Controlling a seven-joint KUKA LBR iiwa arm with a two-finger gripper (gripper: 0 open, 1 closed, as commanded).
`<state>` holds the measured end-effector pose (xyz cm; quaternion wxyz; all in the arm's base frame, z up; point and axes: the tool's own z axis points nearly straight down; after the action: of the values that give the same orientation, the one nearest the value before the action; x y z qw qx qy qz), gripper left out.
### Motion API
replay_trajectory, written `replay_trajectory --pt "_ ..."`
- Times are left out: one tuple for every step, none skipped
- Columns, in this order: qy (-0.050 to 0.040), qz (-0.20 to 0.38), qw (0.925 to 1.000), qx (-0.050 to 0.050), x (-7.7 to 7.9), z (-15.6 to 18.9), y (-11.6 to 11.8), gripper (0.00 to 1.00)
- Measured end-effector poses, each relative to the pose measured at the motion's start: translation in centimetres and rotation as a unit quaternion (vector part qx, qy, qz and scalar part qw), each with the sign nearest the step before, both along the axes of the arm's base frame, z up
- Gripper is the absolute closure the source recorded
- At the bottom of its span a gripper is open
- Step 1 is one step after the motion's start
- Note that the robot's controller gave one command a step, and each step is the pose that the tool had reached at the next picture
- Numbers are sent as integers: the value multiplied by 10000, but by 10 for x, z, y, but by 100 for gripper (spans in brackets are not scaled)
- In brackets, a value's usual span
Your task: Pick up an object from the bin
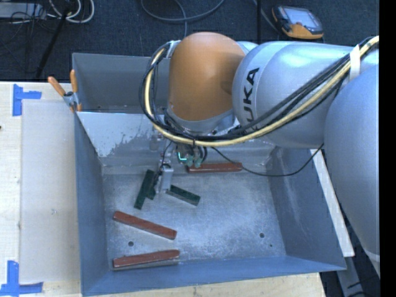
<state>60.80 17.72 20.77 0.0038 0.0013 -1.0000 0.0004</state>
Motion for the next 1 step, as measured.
replay_trajectory --pt "-35 1246 9922 9 9 -140 -13 0"
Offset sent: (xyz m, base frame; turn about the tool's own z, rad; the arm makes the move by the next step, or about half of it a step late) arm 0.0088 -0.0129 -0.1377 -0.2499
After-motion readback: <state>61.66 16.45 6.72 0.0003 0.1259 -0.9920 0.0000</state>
